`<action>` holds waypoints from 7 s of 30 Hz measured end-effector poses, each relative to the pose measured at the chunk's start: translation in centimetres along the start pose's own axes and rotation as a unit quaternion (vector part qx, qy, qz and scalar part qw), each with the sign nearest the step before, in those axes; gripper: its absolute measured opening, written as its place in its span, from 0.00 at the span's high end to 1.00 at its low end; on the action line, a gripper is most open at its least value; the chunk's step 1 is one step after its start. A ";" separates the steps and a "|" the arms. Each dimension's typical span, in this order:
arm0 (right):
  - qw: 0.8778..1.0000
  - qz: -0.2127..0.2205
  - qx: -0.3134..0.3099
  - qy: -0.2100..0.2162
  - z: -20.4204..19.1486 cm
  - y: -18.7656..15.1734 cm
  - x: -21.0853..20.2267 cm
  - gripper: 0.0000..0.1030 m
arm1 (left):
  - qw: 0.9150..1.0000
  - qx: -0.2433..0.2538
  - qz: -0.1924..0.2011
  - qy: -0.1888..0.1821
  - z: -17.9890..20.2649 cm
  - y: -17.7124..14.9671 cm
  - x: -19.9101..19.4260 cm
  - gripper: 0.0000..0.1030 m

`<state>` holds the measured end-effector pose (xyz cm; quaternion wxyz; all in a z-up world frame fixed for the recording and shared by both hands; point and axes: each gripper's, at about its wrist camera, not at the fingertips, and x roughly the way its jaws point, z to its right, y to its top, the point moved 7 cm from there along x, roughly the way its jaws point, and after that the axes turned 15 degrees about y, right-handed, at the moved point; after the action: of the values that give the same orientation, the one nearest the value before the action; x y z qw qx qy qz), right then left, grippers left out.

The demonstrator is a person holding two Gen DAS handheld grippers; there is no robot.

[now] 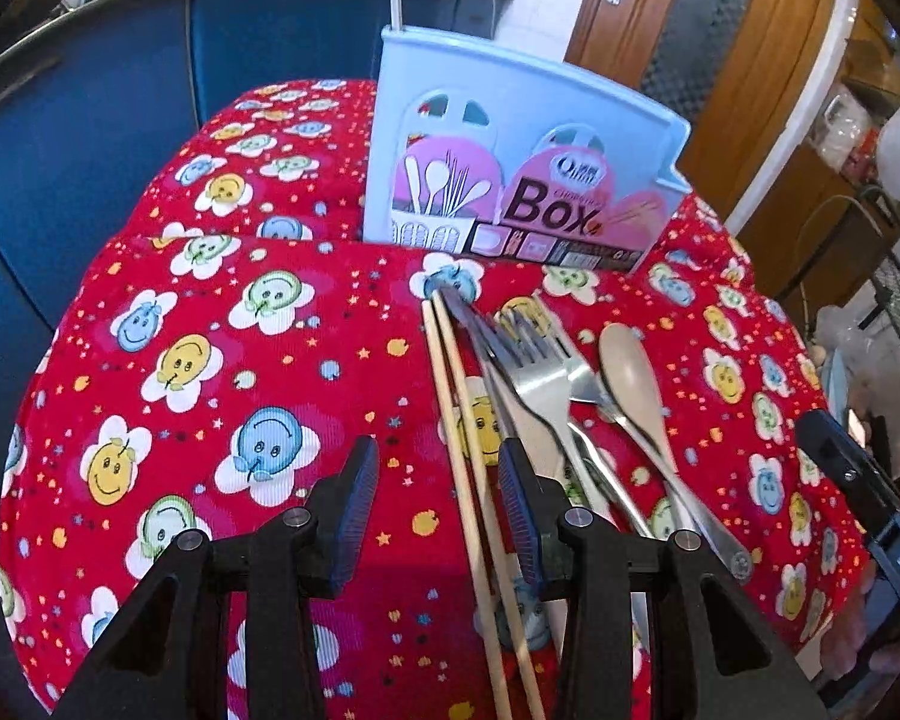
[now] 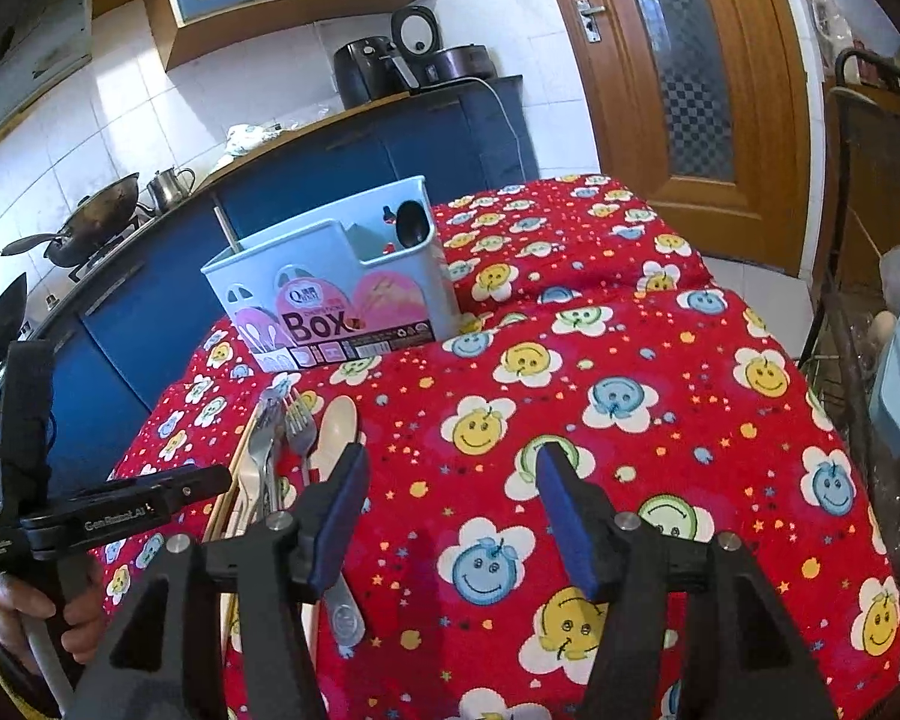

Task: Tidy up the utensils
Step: 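Grasp the wooden spoon with the right tool while the left tool grasps another chopstick, then carry the wooden spoon with the right tool while the left tool carries the chopstick to the holder, then open the right tool into the holder while the left tool releases the chopstick there, then move both tools back over the remaining forks and spoons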

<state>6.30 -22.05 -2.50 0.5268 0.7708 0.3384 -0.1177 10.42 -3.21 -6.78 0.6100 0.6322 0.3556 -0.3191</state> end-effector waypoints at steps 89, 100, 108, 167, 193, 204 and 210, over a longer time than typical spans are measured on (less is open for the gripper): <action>0.994 -0.052 -0.051 0.085 -4.9 3.5 6.4 0.96 | 0.977 -0.092 0.174 -0.083 -5.7 3.9 -7.0 0.96; 0.990 0.088 -0.075 0.080 -6.6 7.4 0.5 0.96 | 0.967 -0.093 0.214 -0.104 -4.1 6.6 -8.6 0.96; 0.986 0.128 -0.074 0.082 -6.2 9.8 0.0 0.96 | 0.959 -0.097 0.247 -0.101 -3.1 10.1 -8.8 0.96; 0.967 0.221 -0.126 0.014 -1.9 19.0 11.4 0.80 | 0.910 -0.144 0.389 0.013 -1.5 21.3 -1.8 0.80; 0.975 0.186 -0.117 0.033 -5.6 16.8 3.0 0.60 | 0.939 -0.114 0.323 0.007 -2.8 16.5 -8.8 0.64; 0.981 0.153 -0.107 0.045 -6.2 12.3 -0.1 0.53 | 0.958 -0.092 0.272 -0.010 -3.2 11.0 -9.9 0.64; 0.987 0.119 -0.106 0.035 -6.3 9.3 -0.8 0.50 | 0.973 -0.068 0.220 -0.014 -2.9 7.8 -8.7 0.61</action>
<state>10.63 -18.72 7.37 0.6035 0.7492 0.2728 0.0097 12.13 -0.88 4.89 0.7119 0.6471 0.2204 -0.1608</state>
